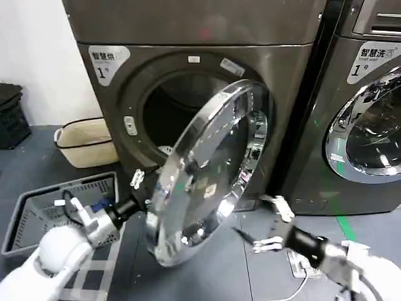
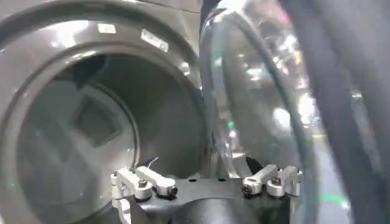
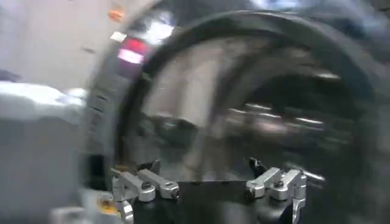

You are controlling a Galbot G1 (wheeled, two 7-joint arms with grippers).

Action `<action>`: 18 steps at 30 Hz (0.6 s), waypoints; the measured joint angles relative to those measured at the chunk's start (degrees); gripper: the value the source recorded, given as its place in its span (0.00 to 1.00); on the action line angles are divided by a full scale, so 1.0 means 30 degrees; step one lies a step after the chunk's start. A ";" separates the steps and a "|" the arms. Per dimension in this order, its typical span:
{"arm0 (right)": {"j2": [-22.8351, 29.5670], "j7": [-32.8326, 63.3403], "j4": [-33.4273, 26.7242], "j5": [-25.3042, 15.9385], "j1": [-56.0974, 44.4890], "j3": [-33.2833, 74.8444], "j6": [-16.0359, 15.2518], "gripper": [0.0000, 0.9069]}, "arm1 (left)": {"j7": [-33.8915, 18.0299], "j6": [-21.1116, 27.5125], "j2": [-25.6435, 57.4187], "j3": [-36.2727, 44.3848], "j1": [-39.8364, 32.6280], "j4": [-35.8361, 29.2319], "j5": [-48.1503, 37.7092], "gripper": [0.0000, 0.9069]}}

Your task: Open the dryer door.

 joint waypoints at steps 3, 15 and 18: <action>0.1946 0.1419 0.0042 -0.0950 -0.1367 0.1571 0.0020 1.00 | -0.0179 -0.0064 -0.0143 0.0608 -0.0424 -0.0003 0.0054 1.00; 0.8752 0.7995 -0.0595 -0.3468 -0.2321 0.6315 -0.1304 1.00 | -0.0335 -0.0275 -0.0867 0.3809 -0.2866 0.0668 0.0058 1.00; 0.9960 0.9707 -0.0958 -0.3658 -0.2352 0.7429 -0.1664 1.00 | -0.0391 -0.0347 -0.1089 0.4828 -0.3744 0.0955 0.0053 1.00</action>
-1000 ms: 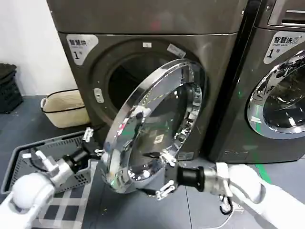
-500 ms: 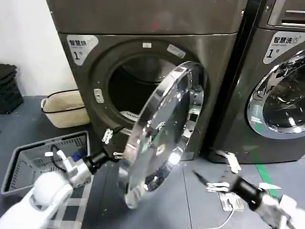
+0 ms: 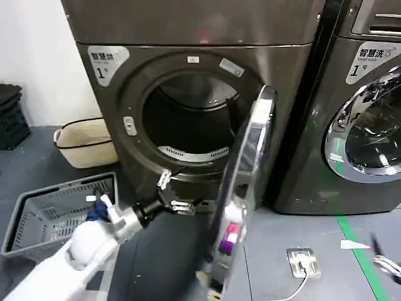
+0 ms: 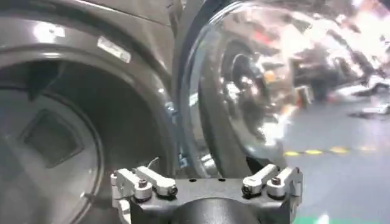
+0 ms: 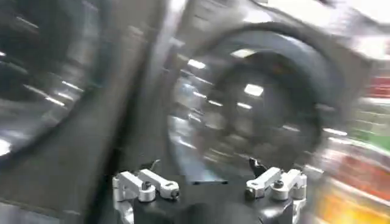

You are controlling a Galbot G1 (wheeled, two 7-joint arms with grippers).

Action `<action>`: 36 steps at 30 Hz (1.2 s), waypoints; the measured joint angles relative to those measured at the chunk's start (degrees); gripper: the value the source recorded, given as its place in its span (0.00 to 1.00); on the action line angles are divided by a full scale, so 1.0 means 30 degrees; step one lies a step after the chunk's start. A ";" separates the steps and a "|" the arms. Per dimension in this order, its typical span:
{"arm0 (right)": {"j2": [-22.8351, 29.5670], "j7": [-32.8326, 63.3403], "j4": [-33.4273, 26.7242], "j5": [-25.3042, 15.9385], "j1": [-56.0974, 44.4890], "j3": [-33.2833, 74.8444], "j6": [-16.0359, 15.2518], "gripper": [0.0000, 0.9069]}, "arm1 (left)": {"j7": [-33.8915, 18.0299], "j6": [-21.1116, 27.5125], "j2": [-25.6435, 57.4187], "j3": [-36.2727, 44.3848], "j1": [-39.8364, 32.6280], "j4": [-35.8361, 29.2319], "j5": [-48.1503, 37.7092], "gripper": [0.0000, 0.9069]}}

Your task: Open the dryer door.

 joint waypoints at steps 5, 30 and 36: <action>0.1509 0.1817 -0.0813 0.0248 0.0187 0.1672 -0.1300 1.00 | -0.0162 -0.0044 -0.0483 0.1690 -0.1501 0.0674 -0.0022 1.00; 0.2120 0.5758 -0.3340 -0.1319 0.2120 0.8612 -0.3434 1.00 | -0.0555 0.0170 -0.5045 0.7913 -0.7185 0.4871 0.1061 1.00; 0.2121 0.5760 -0.3376 -0.1246 0.2272 0.9491 -0.3332 1.00 | -0.0593 -0.0051 -0.6214 0.9058 -0.8512 0.6239 0.1030 1.00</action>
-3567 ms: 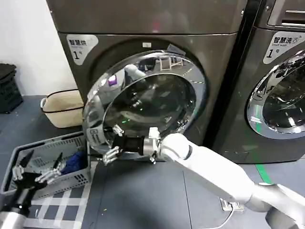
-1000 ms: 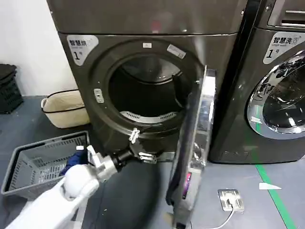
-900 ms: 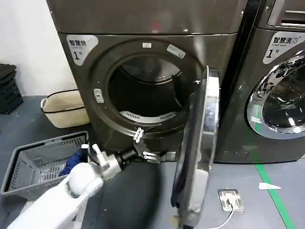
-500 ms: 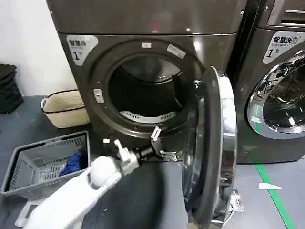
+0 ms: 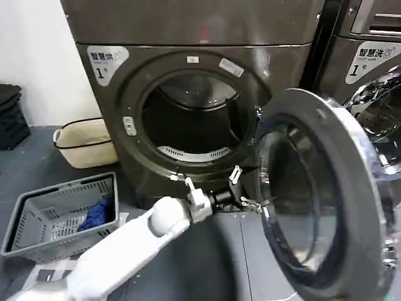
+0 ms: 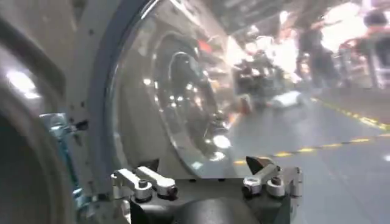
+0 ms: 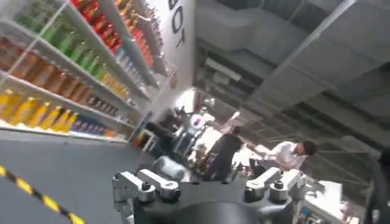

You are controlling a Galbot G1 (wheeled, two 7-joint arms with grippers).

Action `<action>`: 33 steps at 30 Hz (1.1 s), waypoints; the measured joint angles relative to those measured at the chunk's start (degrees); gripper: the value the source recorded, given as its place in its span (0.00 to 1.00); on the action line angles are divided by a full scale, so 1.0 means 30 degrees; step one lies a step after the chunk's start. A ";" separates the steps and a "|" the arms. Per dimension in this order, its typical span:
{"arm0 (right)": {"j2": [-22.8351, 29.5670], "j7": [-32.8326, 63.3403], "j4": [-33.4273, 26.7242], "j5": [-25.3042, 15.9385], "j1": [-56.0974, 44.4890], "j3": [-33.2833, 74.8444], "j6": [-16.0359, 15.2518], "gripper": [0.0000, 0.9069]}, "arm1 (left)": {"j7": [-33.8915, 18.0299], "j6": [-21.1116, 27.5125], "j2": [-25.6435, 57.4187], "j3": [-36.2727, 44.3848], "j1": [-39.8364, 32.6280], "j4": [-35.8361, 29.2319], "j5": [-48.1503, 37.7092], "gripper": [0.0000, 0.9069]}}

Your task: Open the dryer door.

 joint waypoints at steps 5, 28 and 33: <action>-0.0001 -0.0085 0.0053 0.0028 0.0048 0.0472 0.0164 1.00 | -0.0044 -0.0094 -0.0989 0.0636 -0.0842 0.1165 0.0044 1.00; -0.0001 -0.0261 -0.0059 0.0262 -0.0017 0.1275 0.0286 1.00 | -0.0358 -0.0077 -0.4422 0.1380 -0.2365 0.4775 0.0102 1.00; -0.0001 -0.0290 0.0038 0.0254 0.0031 0.1216 0.0272 1.00 | -0.0344 -0.0086 -0.4439 0.1380 -0.2368 0.4887 0.0100 1.00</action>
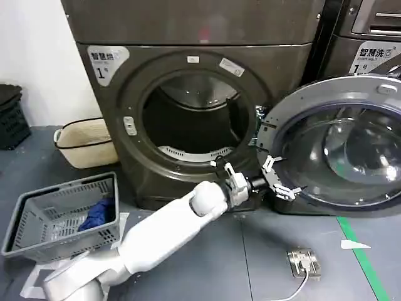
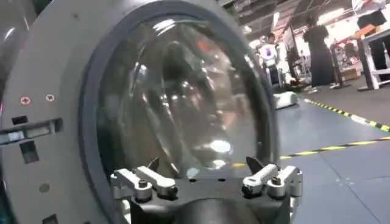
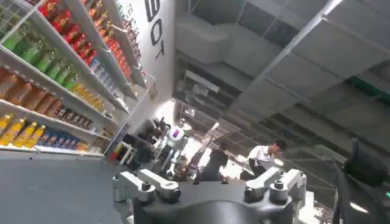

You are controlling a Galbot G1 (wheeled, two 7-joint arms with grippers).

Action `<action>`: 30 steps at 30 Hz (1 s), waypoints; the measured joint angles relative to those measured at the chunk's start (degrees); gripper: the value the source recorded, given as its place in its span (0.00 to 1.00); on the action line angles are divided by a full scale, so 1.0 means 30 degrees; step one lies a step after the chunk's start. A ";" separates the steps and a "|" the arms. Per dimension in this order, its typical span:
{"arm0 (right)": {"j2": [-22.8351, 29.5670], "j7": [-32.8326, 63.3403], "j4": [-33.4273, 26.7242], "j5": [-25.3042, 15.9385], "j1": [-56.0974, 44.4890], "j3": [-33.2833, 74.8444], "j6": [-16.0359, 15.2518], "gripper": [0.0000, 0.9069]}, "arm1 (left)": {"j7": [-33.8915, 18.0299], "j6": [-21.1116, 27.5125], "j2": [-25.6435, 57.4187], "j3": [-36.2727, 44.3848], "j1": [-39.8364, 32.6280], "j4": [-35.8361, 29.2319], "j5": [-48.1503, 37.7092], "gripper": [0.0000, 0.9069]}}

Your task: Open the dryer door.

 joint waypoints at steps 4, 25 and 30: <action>0.0000 -0.0026 0.0006 0.0000 0.0017 -0.0039 -0.0011 1.00 | 0.0014 -0.0002 -0.0001 -0.0016 -0.0016 0.0000 -0.0013 1.00; -0.0001 -0.0286 0.0833 0.0360 0.0414 -0.0639 -0.0542 1.00 | -0.1021 0.3660 0.4013 -0.1469 0.2310 -0.5877 -0.1532 1.00; 0.0000 -0.0299 0.1046 0.0305 0.0635 -0.1081 -0.0709 1.00 | -0.1545 0.4217 0.6866 -0.3370 0.4487 -0.9310 -0.2316 1.00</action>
